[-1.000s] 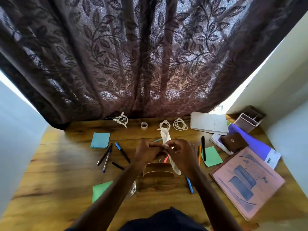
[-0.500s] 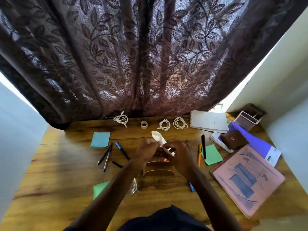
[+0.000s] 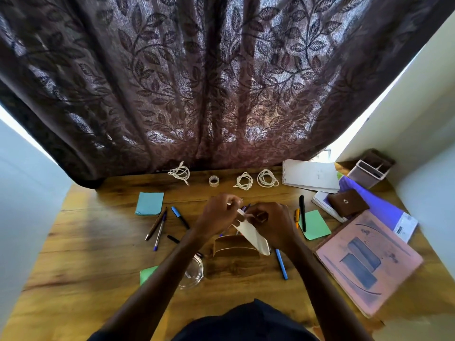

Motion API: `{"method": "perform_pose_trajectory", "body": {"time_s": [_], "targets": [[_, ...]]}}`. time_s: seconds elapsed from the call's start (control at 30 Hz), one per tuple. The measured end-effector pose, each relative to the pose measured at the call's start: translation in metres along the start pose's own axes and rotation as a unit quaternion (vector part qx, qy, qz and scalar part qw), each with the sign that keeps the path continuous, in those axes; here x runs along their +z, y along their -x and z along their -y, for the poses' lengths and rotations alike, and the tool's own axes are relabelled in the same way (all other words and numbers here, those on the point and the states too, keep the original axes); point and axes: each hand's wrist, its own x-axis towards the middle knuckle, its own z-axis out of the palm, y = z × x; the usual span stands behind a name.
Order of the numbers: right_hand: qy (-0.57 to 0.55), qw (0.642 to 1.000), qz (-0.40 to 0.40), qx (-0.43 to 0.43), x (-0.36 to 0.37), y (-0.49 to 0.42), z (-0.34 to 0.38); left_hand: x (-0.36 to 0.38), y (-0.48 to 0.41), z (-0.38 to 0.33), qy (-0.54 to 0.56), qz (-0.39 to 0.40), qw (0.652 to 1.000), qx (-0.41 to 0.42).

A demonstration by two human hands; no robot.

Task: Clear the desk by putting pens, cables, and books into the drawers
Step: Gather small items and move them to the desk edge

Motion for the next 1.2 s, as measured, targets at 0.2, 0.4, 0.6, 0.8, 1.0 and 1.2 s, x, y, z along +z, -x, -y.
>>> {"method": "perform_pose_trajectory", "body": {"time_s": [0.2, 0.4, 0.6, 0.8, 1.0, 1.2], "targets": [[-0.016, 0.999, 0.037, 0.009, -0.011, -0.002, -0.01, -0.003, -0.001, 0.027, -0.196, -0.011, 0.968, 0.157], [-0.065, 0.994, 0.092, -0.016, -0.014, -0.008, -0.01, 0.0, -0.006, 0.033, -0.233, 0.066, 0.952, 0.185], [-0.048, 0.997, 0.062, -0.023, -0.003, -0.006, -0.01, 0.001, -0.006, 0.035, -0.136, 0.015, 0.98, 0.143], [0.032, 0.995, 0.088, -0.013, 0.023, -0.005, -0.028, -0.001, -0.004, 0.064, -0.165, 0.094, 0.98, 0.059], [0.056, 0.993, 0.102, -0.005, 0.06, 0.004, -0.054, 0.007, 0.011, 0.112, -0.238, 0.127, 0.963, -0.018], [0.052, 0.995, 0.081, -0.013, 0.084, 0.013, -0.066, 0.029, 0.017, 0.136, -0.209, 0.118, 0.971, -0.014]]}}
